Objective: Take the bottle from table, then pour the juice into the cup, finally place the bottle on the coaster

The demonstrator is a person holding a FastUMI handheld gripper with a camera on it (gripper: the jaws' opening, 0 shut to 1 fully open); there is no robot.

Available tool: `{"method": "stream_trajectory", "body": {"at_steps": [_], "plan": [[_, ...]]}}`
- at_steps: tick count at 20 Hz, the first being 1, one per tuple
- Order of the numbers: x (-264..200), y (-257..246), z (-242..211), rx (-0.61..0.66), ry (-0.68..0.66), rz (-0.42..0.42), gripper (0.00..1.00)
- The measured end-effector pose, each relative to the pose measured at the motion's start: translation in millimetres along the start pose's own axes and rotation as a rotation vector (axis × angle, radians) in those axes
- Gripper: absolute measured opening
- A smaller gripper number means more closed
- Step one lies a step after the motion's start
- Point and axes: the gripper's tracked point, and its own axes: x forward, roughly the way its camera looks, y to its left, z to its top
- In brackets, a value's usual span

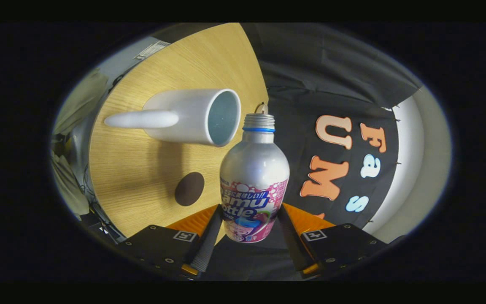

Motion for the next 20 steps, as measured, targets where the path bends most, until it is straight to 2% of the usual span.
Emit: {"method": "stream_trajectory", "body": {"at_steps": [12,20], "plan": [[3,-5,-7,-0.157,0.011,0.015,0.75],[1,-17,-10,-0.203,0.019,0.016,0.75]]}}
